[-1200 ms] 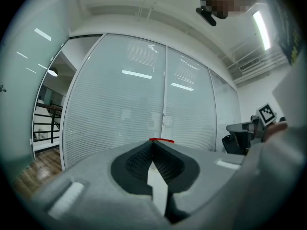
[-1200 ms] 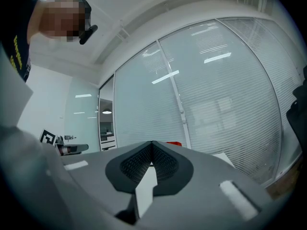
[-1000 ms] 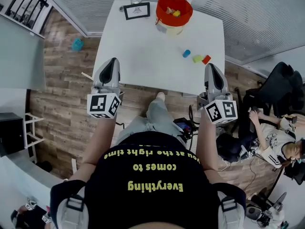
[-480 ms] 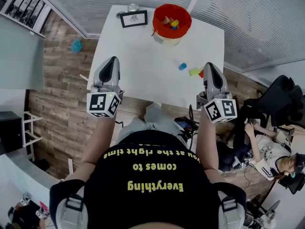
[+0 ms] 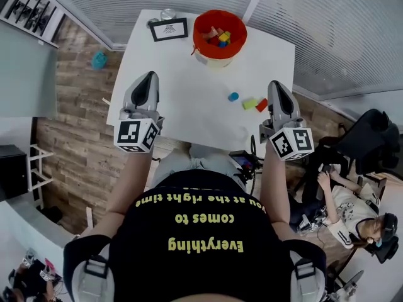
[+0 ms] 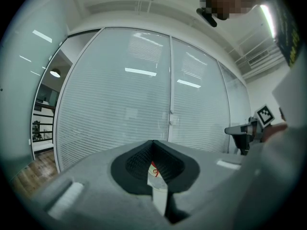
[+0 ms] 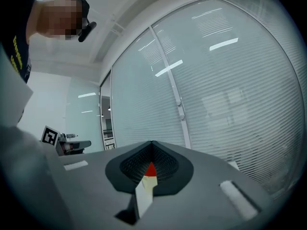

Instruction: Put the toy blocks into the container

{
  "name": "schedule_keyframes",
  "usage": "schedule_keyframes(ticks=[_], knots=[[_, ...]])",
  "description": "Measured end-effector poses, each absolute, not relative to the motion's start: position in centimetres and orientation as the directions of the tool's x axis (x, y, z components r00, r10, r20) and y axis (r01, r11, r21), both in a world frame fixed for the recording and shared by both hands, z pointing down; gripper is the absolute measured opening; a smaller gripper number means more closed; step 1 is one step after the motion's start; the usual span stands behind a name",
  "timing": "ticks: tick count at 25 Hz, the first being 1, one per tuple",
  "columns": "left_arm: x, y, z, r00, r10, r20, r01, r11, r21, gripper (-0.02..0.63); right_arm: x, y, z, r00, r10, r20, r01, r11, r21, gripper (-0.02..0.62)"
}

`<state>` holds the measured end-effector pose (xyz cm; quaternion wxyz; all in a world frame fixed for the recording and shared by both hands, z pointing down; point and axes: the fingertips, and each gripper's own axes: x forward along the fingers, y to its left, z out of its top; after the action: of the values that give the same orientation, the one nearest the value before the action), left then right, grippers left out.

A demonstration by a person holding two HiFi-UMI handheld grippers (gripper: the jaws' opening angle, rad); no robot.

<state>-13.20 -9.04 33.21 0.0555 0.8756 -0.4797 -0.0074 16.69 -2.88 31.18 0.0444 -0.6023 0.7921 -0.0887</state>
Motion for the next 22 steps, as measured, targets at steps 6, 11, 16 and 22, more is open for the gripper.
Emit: schedule_keyframes(ticks=[6,11,16,22], knots=[[-12.0,-10.5,33.3,0.526,-0.85,0.041,-0.848,-0.52,0.102,-0.002,17.4,-4.5,32.1,-0.309,-0.949,0.069,-0.939,0.293,-0.181,0.005],[-11.4,-10.5,33.5,0.523,-0.851,0.048,-0.85,-0.516,0.103,-0.002,17.9,-5.2,32.5,-0.319,-0.944,0.079,-0.934,0.3,-0.192,0.005],[-11.3,-10.9,33.8,0.517,-0.854,0.053,-0.853,-0.509,0.111,-0.002,17.8,-5.2,33.3,-0.331,-0.938,0.107,-0.932,0.307,-0.193,0.005],[-10.9,-11.5,34.1,0.536,-0.842,0.052,-0.841,-0.528,0.121,-0.002,17.4,-5.1,34.1,-0.328,-0.936,0.125,-0.933,0.299,-0.201,0.005]])
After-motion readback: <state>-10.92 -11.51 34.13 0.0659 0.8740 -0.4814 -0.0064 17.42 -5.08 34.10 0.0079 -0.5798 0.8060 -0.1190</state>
